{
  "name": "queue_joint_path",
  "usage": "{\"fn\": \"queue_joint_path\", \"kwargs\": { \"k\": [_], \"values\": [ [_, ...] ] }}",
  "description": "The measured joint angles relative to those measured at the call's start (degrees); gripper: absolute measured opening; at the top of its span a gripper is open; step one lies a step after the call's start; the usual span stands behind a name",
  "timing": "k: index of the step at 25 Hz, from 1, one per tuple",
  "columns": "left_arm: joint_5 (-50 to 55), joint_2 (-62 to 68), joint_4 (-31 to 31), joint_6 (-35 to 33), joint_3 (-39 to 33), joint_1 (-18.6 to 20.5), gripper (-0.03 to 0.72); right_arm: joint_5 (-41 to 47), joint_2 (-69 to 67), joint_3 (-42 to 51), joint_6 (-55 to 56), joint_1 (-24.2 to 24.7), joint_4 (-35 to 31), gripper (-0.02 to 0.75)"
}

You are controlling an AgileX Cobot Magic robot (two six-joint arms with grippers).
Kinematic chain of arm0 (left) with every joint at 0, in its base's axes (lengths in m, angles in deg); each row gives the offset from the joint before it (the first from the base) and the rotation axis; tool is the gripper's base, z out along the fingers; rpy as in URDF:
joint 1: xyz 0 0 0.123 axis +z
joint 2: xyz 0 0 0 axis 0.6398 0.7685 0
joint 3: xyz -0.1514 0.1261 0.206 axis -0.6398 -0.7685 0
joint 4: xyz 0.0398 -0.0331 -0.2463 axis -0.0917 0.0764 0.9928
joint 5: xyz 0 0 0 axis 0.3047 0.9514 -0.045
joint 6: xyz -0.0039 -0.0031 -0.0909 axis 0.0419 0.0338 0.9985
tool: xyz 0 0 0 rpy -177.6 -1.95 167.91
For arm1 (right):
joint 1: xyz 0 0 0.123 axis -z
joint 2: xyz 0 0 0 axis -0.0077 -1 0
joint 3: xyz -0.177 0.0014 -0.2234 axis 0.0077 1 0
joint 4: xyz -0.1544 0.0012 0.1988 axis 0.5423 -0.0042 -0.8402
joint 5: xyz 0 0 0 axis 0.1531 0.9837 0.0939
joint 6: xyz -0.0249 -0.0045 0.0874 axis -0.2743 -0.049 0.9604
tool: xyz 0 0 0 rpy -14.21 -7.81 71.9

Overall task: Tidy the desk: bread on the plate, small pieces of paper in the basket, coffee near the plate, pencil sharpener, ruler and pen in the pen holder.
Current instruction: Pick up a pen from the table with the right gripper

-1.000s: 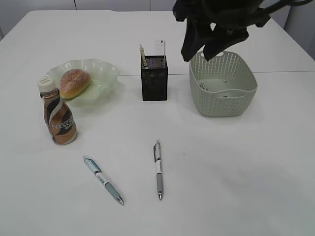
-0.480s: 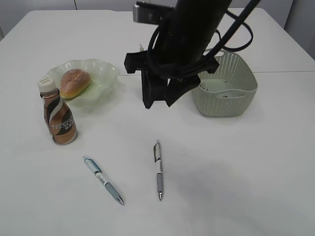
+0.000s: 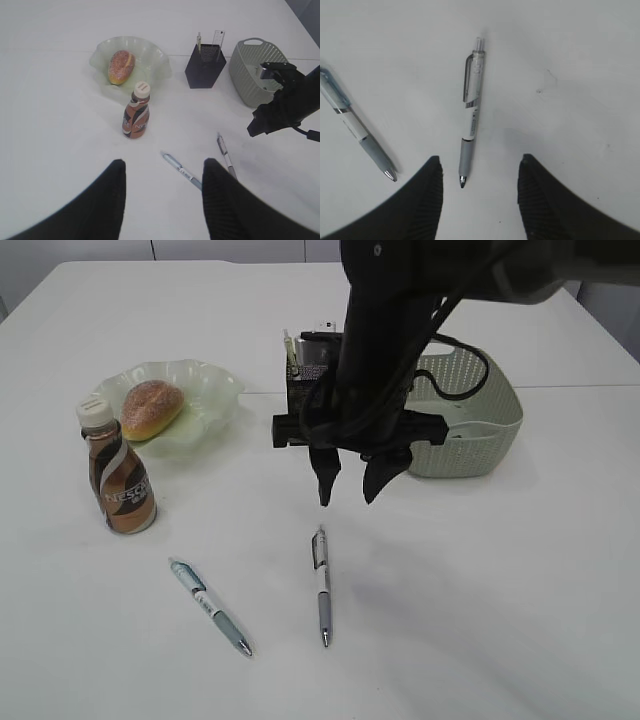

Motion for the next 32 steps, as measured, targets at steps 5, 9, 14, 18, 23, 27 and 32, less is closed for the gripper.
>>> {"fn": "queue_joint_path", "kwargs": {
  "k": [5, 9, 14, 18, 23, 27, 32],
  "values": [
    [0.0, 0.0, 0.09, 0.05, 0.0, 0.0, 0.361, -0.32, -3.77, 0.0, 2.8, -1.69, 1.88, 0.384],
    [0.0, 0.0, 0.22, 0.14, 0.0, 0.0, 0.361, -1.07, -5.93, -0.09, 3.9, -4.21, 2.85, 0.383],
    [0.1, 0.0, 0.22, 0.14, 0.0, 0.0, 0.361, -1.07, -9.99, -0.09, 3.97, -4.75, 2.97, 0.383],
    [0.09, 0.0, 0.25, 0.14, 0.0, 0.0, 0.361, -1.17, -11.9, -0.09, 4.02, -4.75, 3.2, 0.383],
    [0.09, 0.0, 0.34, 0.14, 0.0, 0.0, 0.361, -4.36, -12.75, -0.09, 4.11, -4.75, 3.64, 0.383],
    [0.09, 0.0, 0.34, 0.14, 0.0, 0.0, 0.361, -6.72, -12.75, -0.09, 4.11, -4.75, 3.87, 0.383],
    [0.09, 0.0, 0.34, 0.14, 0.0, 0.0, 0.361, -8.04, -12.75, -0.09, 4.15, -4.75, 3.89, 0.383]
  ]
}}
